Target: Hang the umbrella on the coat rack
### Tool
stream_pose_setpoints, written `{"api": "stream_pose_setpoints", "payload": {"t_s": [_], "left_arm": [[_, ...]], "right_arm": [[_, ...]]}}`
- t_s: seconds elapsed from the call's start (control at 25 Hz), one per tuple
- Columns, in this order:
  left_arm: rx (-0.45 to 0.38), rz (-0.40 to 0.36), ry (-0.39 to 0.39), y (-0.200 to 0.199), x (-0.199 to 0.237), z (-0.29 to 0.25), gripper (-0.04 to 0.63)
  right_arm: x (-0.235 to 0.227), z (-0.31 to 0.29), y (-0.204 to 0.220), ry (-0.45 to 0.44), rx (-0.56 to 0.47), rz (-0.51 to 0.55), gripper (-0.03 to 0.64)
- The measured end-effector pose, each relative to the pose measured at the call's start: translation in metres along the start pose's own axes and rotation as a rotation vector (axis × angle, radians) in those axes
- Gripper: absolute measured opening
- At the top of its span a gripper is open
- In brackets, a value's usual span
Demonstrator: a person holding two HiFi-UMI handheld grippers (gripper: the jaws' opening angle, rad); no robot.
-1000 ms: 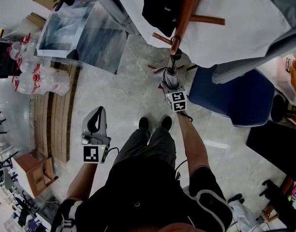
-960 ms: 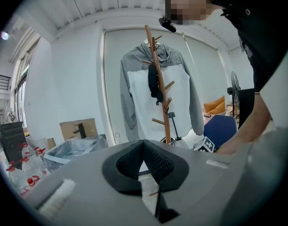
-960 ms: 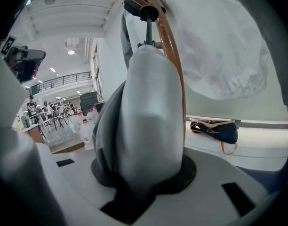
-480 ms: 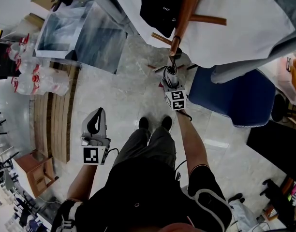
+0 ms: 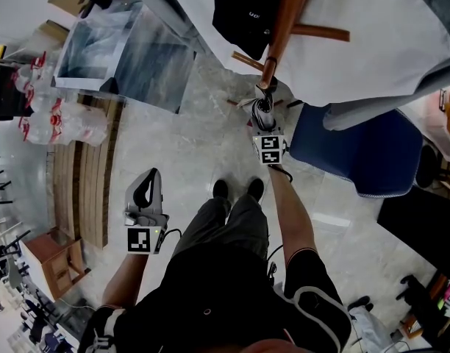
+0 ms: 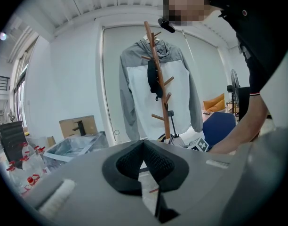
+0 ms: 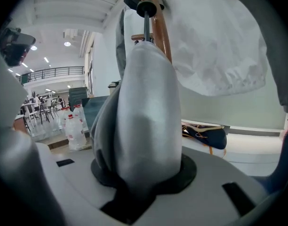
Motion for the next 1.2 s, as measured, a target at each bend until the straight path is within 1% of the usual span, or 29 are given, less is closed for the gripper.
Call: {"api": "stream_pose_setpoints", "payload": {"t_s": [0.28,0.4,0.72,1.0,1.2], "left_arm": [[0.001,0.0,0.005,0.004,0.0,-0.004,0.0],[-0.024,0.009,0.014,0.003,-0.002,-0.009,0.0],[-0.052,0.033,0.07,0.002,-0.015,-0.023,0.0],[-0.071,0.041,0.092,0.0,-0.023,-0.034,0.0],[-0.055,0.035,0.115,0.0,-0.027,-0.037,0.0]], "right_arm": [[-0.008,-0.01,0.002,0.031,0.003,0.004,0.141],[-0.01,-0.013,-0.001,0.038,0.002,0.009,0.141],[-0.013,-0.015,-0.006,0.049,0.004,0.015,0.143],[-0.017,-0.019,-0.007,0.066,-0.004,0.034,0.143],[-0.019,-0.021,-0.007,0.073,-0.003,0.041,0.146]]}}
Point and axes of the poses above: the fingertips, and each gripper's own axes: z backward along the fingers, x to its left, y out of its underside, the point moved 5 cm from there along z, backward along the fingers, and after that the axes turned 5 degrees about -z, right-handed, at the moved point
